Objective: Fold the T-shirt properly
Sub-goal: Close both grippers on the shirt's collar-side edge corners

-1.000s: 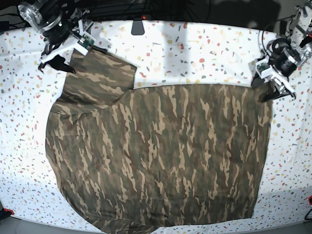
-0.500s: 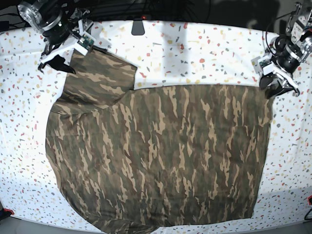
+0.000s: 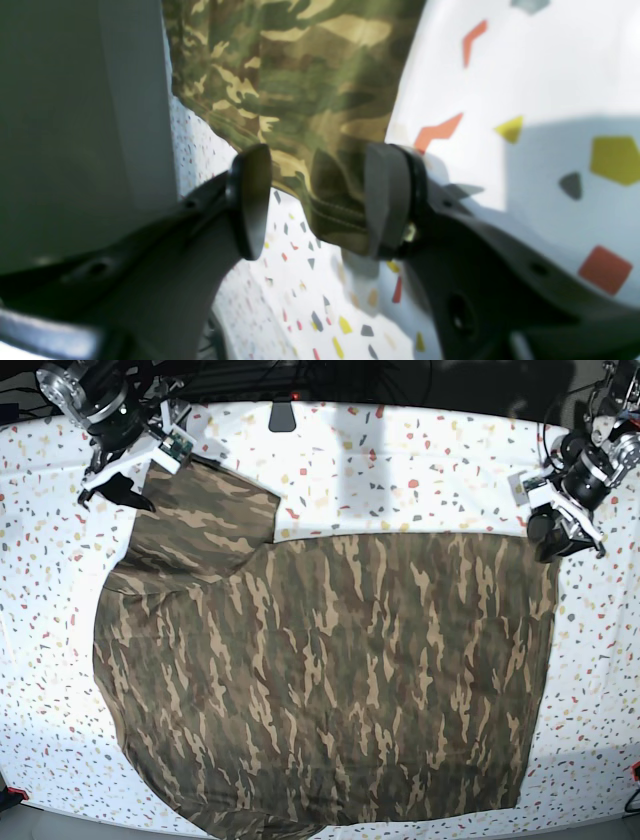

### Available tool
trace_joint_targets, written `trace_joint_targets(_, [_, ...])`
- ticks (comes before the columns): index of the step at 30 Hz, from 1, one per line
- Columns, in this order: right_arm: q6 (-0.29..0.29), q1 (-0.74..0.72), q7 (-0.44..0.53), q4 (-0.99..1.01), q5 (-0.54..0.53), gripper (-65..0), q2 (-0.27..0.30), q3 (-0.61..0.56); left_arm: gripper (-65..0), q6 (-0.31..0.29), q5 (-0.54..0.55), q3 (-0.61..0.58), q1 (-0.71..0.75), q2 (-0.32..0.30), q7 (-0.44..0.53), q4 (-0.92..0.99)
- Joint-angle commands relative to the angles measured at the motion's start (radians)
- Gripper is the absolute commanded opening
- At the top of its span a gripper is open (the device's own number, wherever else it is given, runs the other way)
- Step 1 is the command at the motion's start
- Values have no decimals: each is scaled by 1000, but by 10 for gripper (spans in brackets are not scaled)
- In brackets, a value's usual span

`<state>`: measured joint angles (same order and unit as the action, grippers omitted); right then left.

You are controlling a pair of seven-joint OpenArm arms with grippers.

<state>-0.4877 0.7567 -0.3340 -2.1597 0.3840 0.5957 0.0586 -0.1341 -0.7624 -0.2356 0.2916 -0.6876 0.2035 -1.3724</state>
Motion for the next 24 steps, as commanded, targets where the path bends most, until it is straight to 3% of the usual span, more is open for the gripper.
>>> trace_joint_targets(1, [9, 3, 15, -17, -2, -208, 11, 6, -354, -26, 18, -2, 10, -29, -15, -23])
trace_joint_targets(4, [10, 3, 15, -17, -2, -208, 11, 6, -354, -26, 93, -2, 10, -73, -79, -93])
trace_joint_targets(9, [10, 3, 15, -17, -2, -208, 11, 6, -354, -27, 118, -2, 11, -147, -182, -206])
trace_joint_targets(10, [9, 3, 15, -17, -2, -208, 11, 6, -355, -43, 118, -2, 10, -159, -182, -225])
trace_joint_targets(14, [9, 3, 15, -17, -2, -208, 11, 6, -354, -270, 202, -2, 10, -198, -175, -274])
trace_joint_targets(15, [9, 3, 15, -17, -2, -208, 11, 6, -354, -303, 215, -2, 10, -200, -173, -275])
trace_joint_targets(24, [10, 3, 15, -17, -2, -208, 11, 6, -355, -323, 213, -2, 10, -199, -175, -274])
